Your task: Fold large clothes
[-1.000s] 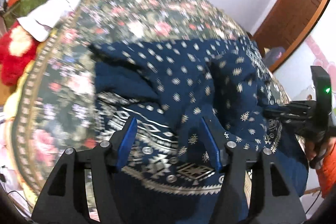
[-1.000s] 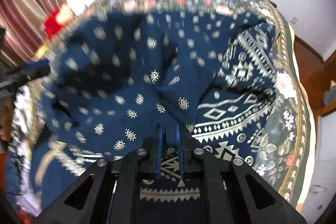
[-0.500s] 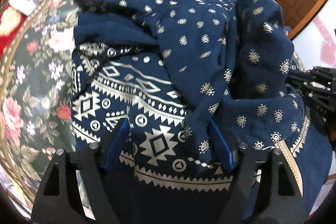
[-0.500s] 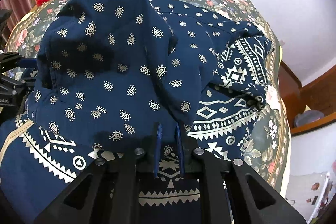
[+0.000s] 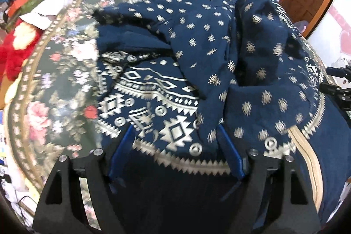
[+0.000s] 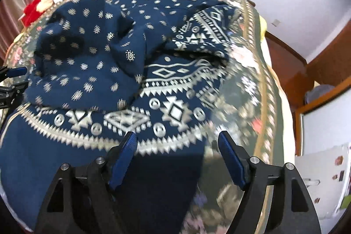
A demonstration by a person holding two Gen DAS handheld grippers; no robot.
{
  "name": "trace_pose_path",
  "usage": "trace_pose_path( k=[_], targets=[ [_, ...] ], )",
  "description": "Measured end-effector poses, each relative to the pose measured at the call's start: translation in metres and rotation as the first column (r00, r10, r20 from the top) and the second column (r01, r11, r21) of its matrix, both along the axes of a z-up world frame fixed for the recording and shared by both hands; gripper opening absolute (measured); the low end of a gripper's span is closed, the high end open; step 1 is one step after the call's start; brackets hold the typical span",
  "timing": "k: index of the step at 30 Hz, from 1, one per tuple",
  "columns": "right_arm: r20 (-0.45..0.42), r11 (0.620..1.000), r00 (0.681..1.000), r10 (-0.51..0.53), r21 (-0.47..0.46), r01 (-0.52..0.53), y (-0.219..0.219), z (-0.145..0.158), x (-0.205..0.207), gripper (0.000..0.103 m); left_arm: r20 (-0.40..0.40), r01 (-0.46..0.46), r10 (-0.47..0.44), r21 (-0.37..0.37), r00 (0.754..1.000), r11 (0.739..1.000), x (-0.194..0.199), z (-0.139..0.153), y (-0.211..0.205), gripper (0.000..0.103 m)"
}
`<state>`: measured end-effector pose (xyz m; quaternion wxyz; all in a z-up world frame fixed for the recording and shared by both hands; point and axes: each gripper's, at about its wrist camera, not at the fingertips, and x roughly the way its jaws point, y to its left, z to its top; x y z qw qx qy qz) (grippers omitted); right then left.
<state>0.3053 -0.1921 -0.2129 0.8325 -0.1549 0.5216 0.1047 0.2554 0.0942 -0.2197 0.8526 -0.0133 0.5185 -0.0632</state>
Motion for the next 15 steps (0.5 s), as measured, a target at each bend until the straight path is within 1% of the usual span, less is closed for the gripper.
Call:
trace_pose_path(
  k=[2, 5, 8, 11, 15],
  targets=[
    [0.004, 0.999, 1.0, -0.008, 0.034, 0.008, -0.008, 0.008, -0.009, 0.075, 0.02, -0.016, 0.015, 0.013, 1.0, 1.0, -0.006, 0.009, 0.005, 0.076],
    [-0.001, 0.991, 0.999, -0.04, 0.128, 0.04, -0.02, 0.023, -0.029, 0.075, 0.052, -0.05, 0.048, 0.025, 0.997, 0.998, -0.019, 0.023, 0.019, 0.076],
    [-0.023, 0.973, 0.998, -0.06, 0.222, 0.063, -0.028, 0.031, -0.046, 0.075, 0.057, -0.074, 0.072, 0.039, 0.996, 0.996, -0.032, 0.029, 0.031, 0.076],
    [-0.04, 0.951, 0.996, -0.079, 0.297, 0.087, -0.033, 0.035, -0.065, 0.075, 0.028, -0.104, 0.103, 0.042, 0.994, 0.994, -0.042, 0.023, 0.043, 0.076],
    [-0.045, 0.928, 0.995, -0.091, 0.359, 0.101, -0.037, 0.034, -0.087, 0.075, -0.032, -0.16, 0.16, 0.003, 0.987, 0.987, -0.062, 0.009, 0.059, 0.076]
  ],
)
